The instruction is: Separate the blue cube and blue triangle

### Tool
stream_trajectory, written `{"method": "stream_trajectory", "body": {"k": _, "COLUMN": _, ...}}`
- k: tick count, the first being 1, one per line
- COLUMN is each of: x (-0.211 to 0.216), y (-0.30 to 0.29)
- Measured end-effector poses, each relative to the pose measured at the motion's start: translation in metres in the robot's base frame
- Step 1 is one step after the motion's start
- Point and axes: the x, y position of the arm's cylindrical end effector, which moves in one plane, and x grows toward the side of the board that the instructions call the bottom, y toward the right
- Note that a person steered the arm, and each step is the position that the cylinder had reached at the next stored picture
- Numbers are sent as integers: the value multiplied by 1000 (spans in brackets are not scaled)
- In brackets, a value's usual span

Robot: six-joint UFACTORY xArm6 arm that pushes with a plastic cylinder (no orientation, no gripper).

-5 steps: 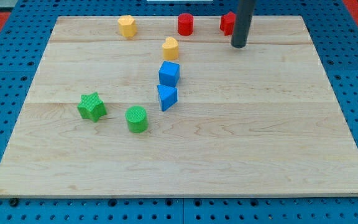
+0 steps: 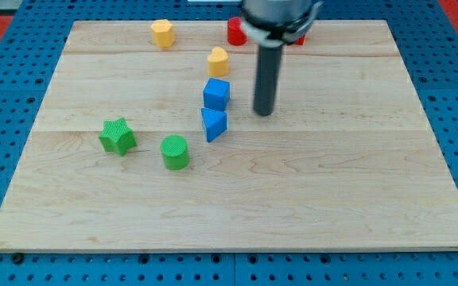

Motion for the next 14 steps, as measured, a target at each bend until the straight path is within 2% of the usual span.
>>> {"method": "stream_trajectory", "body": {"k": 2, "x": 8, "y": -14}}
{"method": "stream_trajectory", "body": {"k": 3, "x": 50, "y": -15}}
{"method": "stream_trajectory", "body": {"k": 4, "x": 74, "y": -48}}
{"method": "stream_trajectory", "body": {"k": 5, "x": 106, "y": -53}}
{"method": "stream_trajectory", "body": {"k": 6, "x": 90, "y": -77}}
{"method": "stream_trajectory", "body": {"k": 7, "x": 69, "y": -65}}
{"method": "stream_trajectory", "body": {"k": 9, "x": 55, "y": -65}}
{"method": "stream_trajectory", "body": {"k": 11, "x": 31, "y": -96}}
{"method": "stream_trajectory", "body": {"k": 13, "x": -17, "y": -107}}
{"method": "stream_trajectory", "body": {"k": 14, "x": -14, "y": -102}}
